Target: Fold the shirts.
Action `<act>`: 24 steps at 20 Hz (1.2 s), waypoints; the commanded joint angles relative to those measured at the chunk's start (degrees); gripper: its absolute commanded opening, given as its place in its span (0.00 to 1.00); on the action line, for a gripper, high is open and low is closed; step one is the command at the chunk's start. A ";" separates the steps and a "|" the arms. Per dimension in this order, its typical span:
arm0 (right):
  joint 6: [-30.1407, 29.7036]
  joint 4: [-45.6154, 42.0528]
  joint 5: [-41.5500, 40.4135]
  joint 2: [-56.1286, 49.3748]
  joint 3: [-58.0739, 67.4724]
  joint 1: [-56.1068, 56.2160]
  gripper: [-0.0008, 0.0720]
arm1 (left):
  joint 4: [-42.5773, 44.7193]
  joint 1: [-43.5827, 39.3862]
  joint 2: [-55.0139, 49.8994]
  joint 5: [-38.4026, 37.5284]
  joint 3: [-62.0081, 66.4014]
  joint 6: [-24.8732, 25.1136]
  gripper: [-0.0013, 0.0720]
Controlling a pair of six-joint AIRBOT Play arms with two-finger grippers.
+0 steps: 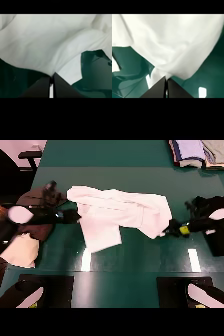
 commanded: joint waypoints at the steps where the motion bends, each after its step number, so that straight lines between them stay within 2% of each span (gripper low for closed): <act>1: 0.00 -1.07 5.73 7.08 13.94 0.57 0.03 | 5.49 5.05 6.25 -8.92 12.76 0.28 0.05; 3: 0.00 -1.05 6.19 12.00 25.38 -1.22 0.03 | 6.38 8.09 8.55 -10.82 24.65 2.03 0.05; 8: 0.02 -1.09 6.32 19.43 53.11 -9.86 0.03 | 9.16 9.97 9.22 -13.20 56.65 1.97 0.05; 12: 0.02 -1.09 11.21 20.22 68.94 -21.79 0.03 | 10.71 9.97 9.22 -12.17 73.64 -0.02 0.05; 14: 0.04 -1.05 12.24 19.32 74.23 -26.34 0.03 | 13.90 9.97 9.22 -10.54 77.81 -0.24 0.05; 17: 0.35 -0.96 13.70 16.83 78.66 -27.54 0.03 | 23.30 9.97 9.07 -11.78 78.25 -3.52 0.05; 19: 1.99 -0.96 16.39 14.60 78.77 -27.54 0.03 | 26.10 9.97 8.66 -13.90 74.12 -4.33 0.05; 24: 5.01 -1.25 19.30 9.07 65.59 -21.27 0.03 | 22.88 9.97 4.09 -14.99 51.04 -5.55 0.05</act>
